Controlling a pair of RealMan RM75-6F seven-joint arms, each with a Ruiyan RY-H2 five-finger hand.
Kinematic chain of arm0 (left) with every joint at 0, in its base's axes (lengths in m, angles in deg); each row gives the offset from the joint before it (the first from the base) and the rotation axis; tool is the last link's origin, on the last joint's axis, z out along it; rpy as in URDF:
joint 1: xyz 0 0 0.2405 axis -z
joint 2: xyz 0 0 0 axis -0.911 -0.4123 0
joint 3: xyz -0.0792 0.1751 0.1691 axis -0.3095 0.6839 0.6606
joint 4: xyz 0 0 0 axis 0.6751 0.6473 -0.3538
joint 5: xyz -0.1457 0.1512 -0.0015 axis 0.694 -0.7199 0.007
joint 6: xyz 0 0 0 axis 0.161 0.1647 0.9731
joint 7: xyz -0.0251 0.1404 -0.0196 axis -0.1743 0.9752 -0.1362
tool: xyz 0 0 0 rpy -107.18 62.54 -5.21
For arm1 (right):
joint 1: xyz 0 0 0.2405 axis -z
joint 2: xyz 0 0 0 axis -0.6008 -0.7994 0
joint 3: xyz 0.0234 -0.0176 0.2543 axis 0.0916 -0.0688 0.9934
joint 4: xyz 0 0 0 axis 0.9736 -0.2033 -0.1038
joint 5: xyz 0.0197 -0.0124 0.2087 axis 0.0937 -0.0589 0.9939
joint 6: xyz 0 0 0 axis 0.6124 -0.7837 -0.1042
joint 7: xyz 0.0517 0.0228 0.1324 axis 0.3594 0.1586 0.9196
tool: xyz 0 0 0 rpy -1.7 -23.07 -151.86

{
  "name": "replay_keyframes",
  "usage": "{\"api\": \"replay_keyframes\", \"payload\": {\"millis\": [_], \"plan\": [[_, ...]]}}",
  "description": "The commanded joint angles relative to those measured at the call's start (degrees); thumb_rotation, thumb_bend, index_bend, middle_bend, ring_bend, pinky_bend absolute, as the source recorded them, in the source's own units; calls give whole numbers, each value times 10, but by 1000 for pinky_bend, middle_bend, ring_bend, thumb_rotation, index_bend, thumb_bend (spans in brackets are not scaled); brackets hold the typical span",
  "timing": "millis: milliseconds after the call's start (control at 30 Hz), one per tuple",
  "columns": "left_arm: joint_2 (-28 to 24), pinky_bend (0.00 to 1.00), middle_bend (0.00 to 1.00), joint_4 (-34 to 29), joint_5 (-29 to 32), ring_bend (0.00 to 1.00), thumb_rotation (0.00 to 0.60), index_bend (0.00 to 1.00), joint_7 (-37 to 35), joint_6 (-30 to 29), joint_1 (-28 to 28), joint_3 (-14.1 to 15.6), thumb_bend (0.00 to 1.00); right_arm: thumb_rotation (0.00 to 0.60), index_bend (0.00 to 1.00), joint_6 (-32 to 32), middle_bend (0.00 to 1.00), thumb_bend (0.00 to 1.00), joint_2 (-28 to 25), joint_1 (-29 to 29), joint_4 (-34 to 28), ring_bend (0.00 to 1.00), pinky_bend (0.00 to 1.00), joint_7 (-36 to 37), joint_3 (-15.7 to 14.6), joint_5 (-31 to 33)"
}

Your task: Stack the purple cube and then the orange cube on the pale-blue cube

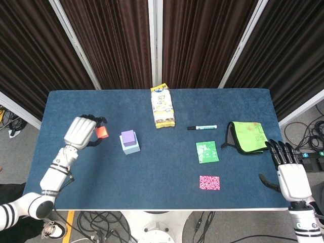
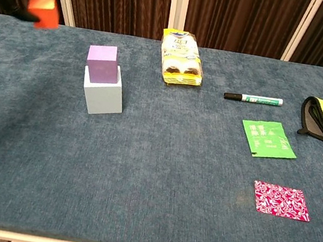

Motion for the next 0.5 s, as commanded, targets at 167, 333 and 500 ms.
{"api": "replay_keyframes", "payload": {"millis": [167, 333, 500], "plan": [[17, 421, 613, -5, 35, 400, 600, 409, 27, 41, 48, -7, 297, 600, 23, 2, 61, 133, 0, 0, -1, 0, 0, -2, 0, -1], [35, 419, 613, 3, 37, 400, 600, 410, 30, 57, 66, 5, 299, 600, 23, 4, 61, 133, 1, 0, 0, 0, 0, -1, 0, -2], [51, 417, 613, 13, 38, 400, 600, 412, 25, 61, 80, 7, 301, 600, 23, 8, 61, 133, 2, 2, 2, 0, 0, 0, 0, -6]]}}
